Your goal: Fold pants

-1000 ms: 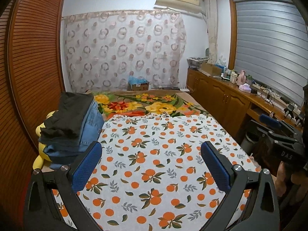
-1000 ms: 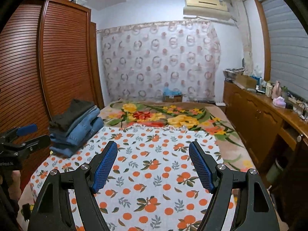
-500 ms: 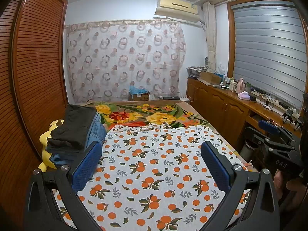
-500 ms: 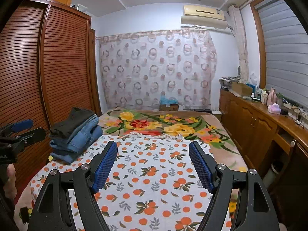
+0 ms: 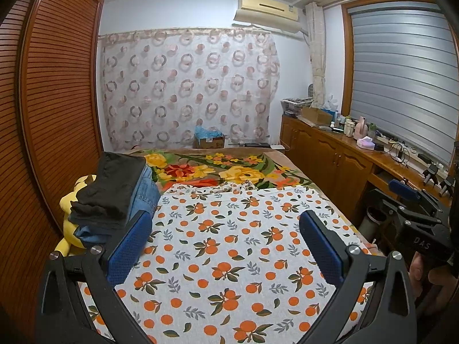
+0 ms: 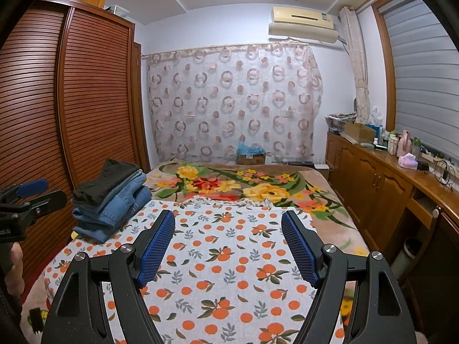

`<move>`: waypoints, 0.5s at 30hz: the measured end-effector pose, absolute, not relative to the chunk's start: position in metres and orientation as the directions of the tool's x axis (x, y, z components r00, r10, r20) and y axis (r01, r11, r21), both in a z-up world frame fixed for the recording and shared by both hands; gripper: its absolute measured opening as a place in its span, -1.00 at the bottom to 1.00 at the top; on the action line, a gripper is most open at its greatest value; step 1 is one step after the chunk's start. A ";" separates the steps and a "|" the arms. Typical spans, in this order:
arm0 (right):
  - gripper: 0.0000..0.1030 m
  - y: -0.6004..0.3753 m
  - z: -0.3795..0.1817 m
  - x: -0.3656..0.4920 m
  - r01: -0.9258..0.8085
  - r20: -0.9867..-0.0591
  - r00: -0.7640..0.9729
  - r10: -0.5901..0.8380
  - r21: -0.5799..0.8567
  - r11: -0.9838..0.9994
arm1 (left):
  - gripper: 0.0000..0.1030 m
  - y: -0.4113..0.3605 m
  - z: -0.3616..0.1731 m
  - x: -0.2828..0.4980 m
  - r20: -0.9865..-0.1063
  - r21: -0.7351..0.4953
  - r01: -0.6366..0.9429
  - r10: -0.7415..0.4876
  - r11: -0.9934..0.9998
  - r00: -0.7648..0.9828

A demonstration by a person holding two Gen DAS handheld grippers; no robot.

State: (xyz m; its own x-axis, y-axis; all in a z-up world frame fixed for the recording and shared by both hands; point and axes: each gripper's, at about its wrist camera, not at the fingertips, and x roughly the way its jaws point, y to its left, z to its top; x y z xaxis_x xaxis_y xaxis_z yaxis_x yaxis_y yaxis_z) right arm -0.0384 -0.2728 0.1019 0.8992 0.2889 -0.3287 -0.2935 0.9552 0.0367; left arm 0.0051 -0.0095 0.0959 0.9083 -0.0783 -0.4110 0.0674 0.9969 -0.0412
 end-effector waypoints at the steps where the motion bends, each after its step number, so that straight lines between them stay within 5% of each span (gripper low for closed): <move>1: 0.52 -0.274 0.102 -0.037 -0.294 -0.328 0.899 0.289 0.037 0.955 | 0.99 -0.009 0.096 0.005 -0.410 -0.041 0.067 -0.078 0.997 0.909; 15: 0.52 -0.274 0.102 -0.037 -0.302 -0.324 0.899 0.296 0.034 0.953 | 0.99 -0.008 0.097 0.005 -0.410 -0.042 0.067 -0.078 0.997 0.909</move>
